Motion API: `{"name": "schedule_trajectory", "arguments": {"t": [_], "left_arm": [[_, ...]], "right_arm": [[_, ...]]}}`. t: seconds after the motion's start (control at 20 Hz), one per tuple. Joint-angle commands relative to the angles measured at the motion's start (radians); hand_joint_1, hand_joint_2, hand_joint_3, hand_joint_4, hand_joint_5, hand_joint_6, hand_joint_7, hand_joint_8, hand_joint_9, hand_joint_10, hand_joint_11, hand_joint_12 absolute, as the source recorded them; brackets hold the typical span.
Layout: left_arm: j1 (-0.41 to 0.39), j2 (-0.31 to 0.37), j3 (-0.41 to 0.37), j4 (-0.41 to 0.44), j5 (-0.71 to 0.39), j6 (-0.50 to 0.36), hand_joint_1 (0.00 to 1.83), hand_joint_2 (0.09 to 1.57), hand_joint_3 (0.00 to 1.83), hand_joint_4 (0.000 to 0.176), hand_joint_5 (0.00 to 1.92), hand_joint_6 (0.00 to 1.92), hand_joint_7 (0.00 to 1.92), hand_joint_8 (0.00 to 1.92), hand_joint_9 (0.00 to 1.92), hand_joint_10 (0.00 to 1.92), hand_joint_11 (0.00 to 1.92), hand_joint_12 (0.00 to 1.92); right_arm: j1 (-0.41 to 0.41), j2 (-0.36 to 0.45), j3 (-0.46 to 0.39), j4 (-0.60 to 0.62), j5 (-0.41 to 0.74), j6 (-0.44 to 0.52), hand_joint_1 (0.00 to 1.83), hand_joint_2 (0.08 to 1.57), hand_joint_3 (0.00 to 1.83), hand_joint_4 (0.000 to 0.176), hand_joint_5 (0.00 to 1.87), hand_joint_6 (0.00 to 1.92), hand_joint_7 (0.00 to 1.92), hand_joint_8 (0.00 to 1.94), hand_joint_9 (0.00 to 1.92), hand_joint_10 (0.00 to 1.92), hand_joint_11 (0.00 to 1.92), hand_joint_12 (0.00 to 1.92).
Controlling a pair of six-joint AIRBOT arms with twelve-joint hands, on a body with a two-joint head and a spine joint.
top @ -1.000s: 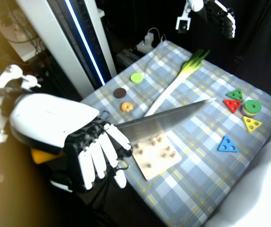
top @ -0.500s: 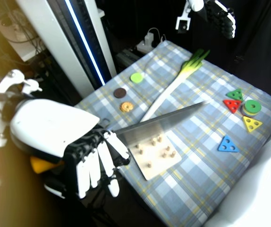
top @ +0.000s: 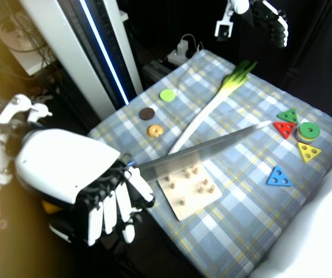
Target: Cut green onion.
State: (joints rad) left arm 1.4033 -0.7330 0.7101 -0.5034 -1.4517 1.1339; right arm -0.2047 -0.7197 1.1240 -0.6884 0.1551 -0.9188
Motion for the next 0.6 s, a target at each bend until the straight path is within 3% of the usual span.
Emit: {"name": "schedule_trajectory", "arguments": {"t": [0.0, 0.1, 0.2, 0.25, 0.3, 0.35, 0.4, 0.5, 0.55], "left_arm": [[0.002, 0.0, 0.007, 0.012, -0.127, -0.009, 0.0, 1.48, 0.01, 0.0, 0.0, 0.0, 0.0, 0.0, 0.01, 0.0, 0.0, 0.0], [0.002, -0.001, 0.008, 0.012, -0.126, -0.009, 0.0, 1.49, 0.01, 0.0, 0.0, 0.0, 0.0, 0.0, 0.0, 0.0, 0.0, 0.0], [0.002, -0.001, 0.008, 0.012, -0.126, -0.01, 0.0, 1.47, 0.0, 0.0, 0.0, 0.0, 0.0, 0.0, 0.0, 0.0, 0.0, 0.0], [0.002, -0.001, 0.008, 0.012, -0.126, -0.01, 0.0, 1.48, 0.01, 0.0, 0.0, 0.0, 0.0, 0.0, 0.0, 0.0, 0.0, 0.0], [0.002, -0.001, 0.008, 0.012, -0.126, -0.01, 0.0, 1.48, 0.0, 0.0, 0.0, 0.0, 0.0, 0.0, 0.0, 0.0, 0.0, 0.0], [0.002, -0.002, 0.009, 0.012, -0.126, -0.01, 0.0, 1.48, 0.01, 0.0, 0.0, 0.0, 0.0, 0.0, 0.0, 0.0, 0.0, 0.0], [0.002, -0.002, 0.009, 0.012, -0.127, -0.01, 0.0, 1.49, 0.01, 0.0, 0.0, 0.0, 0.0, 0.0, 0.01, 0.0, 0.0, 0.0], [0.002, -0.003, 0.009, 0.012, -0.126, -0.01, 0.0, 1.48, 0.01, 0.0, 0.01, 0.0, 0.0, 0.0, 0.0, 0.0, 0.0, 0.0], [0.002, -0.003, 0.009, 0.012, -0.126, -0.01, 0.0, 1.49, 0.01, 0.0, 0.01, 0.0, 0.0, 0.0, 0.01, 0.0, 0.0, 0.0]], "right_arm": [[0.001, 0.0, 0.006, -0.011, 0.051, -0.014, 0.09, 1.53, 0.0, 0.04, 0.66, 1.92, 1.09, 1.94, 1.29, 1.92, 1.4, 1.92], [0.012, -0.01, 0.013, -0.041, 0.034, -0.014, 0.11, 1.54, 0.0, 0.03, 0.65, 1.92, 1.12, 1.94, 1.31, 1.92, 1.41, 1.92], [0.031, -0.019, 0.013, -0.088, 0.01, -0.014, 0.13, 1.52, 0.0, 0.042, 0.65, 1.92, 1.13, 1.94, 1.32, 1.92, 1.41, 1.92], [0.037, -0.024, 0.013, -0.102, 0.006, -0.014, 0.14, 1.54, 0.0, 0.017, 0.65, 1.91, 1.14, 1.94, 1.33, 1.92, 1.43, 1.92], [0.044, -0.026, 0.013, -0.106, 0.006, -0.014, 0.08, 1.52, 0.0, 0.046, 0.62, 1.9, 1.11, 1.94, 1.31, 1.92, 1.4, 1.92], [0.051, -0.027, 0.015, -0.107, 0.006, -0.014, 0.04, 1.52, 0.0, 0.089, 0.63, 1.92, 1.13, 1.94, 1.32, 1.92, 1.41, 1.92], [0.057, -0.03, 0.018, -0.108, 0.006, -0.014, 0.03, 1.53, 0.0, 0.1, 0.6, 1.92, 1.11, 1.94, 1.3, 1.92, 1.38, 1.92], [0.068, -0.037, 0.028, -0.108, 0.006, -0.014, 0.09, 1.52, 0.0, 0.068, 0.61, 1.92, 1.06, 1.94, 1.26, 1.92, 1.34, 1.92], [0.07, -0.038, 0.03, -0.108, 0.005, -0.014, 0.11, 1.51, 0.0, 0.067, 0.61, 1.92, 1.04, 1.94, 1.23, 1.92, 1.31, 1.92]]}}
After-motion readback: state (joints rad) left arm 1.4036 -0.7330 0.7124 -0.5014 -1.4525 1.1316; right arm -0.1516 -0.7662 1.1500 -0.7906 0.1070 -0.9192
